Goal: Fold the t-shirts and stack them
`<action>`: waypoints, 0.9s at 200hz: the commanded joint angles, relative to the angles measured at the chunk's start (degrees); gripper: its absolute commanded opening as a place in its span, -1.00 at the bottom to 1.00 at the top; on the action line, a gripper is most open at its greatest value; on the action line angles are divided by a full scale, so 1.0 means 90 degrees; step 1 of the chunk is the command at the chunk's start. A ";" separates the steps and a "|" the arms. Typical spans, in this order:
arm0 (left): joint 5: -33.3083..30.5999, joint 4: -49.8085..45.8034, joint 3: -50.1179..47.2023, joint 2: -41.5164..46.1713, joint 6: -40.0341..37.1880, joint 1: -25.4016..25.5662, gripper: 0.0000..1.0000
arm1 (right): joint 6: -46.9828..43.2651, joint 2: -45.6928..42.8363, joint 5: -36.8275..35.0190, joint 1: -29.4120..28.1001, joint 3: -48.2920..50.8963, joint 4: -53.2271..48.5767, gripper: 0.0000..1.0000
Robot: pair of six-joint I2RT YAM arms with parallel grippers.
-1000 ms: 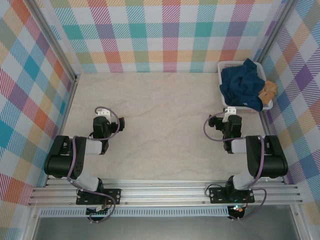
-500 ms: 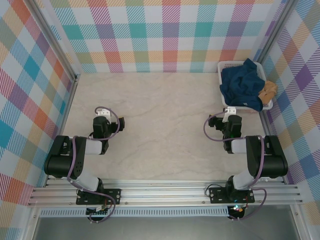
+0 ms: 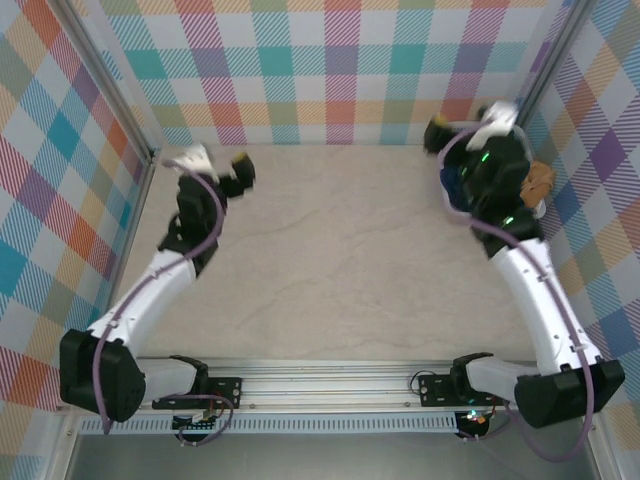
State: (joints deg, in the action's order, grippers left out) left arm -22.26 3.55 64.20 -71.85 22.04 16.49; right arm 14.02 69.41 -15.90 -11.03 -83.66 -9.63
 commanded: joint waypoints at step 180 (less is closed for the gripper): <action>0.3589 -0.3629 0.2529 -0.0466 0.1821 0.1058 1.00 | 0.1323 0.5655 0.1954 0.2805 -0.4276 -0.4441 -0.65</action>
State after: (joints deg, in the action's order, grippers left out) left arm 9.08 -26.04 87.24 -77.49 40.42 25.89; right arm 27.14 118.34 -0.99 13.91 -119.92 -50.98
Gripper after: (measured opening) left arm 0.999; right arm 0.372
